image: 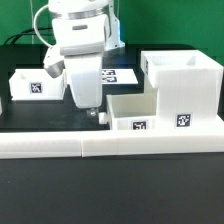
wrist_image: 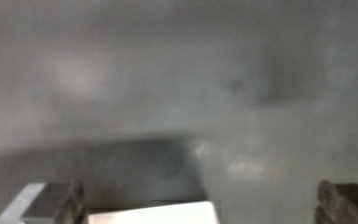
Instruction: Assemble drawer
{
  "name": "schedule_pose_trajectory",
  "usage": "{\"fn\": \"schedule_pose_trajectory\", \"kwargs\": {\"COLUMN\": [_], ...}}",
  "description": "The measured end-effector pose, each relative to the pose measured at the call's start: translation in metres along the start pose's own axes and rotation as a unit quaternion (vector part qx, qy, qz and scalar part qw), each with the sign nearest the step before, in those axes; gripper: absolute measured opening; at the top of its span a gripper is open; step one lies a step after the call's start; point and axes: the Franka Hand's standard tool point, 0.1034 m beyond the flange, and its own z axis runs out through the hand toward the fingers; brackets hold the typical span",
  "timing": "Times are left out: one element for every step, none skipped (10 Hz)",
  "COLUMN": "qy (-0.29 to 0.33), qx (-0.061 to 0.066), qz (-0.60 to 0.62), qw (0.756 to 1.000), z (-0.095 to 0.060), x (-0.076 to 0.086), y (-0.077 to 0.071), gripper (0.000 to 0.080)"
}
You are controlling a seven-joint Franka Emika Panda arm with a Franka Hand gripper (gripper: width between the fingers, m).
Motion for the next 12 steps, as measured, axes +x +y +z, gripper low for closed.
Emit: {"fn": "schedule_pose_trajectory", "kwargs": {"qy": [0.000,0.000,0.000,0.000,0.001,0.003,0.003,-0.001,-0.007,-0.007,-0.008,-0.008], "qx": [0.000,0.000,0.001,0.001,0.001,0.003,0.003,0.005,0.011,0.014,0.016,0.016], "qz": [0.012,0.012,0.013,0.012,0.007,0.004,0.000,-0.002,0.003,0.012,0.020,0.015], "qw": [1.000,1.000,1.000,1.000,1.000,1.000,1.000,1.000,1.000,1.000,1.000,1.000], "z": [0.000,0.000,0.001,0.001,0.002,0.005,0.006,0.005,0.003,0.002,0.001,0.002], "x": [-0.001,-0.002,-0.002,-0.002,0.001,0.008,0.011,0.012,0.014,0.015,0.016,0.015], "y": [0.000,0.000,-0.001,-0.001,-0.001,-0.001,-0.001,0.000,0.000,-0.001,-0.001,-0.001], "gripper": [0.0648,0.0648,0.0648,0.0648,0.0648,0.0648,0.0648,0.0648,0.0648,0.0648,0.0648,0.0648]}}
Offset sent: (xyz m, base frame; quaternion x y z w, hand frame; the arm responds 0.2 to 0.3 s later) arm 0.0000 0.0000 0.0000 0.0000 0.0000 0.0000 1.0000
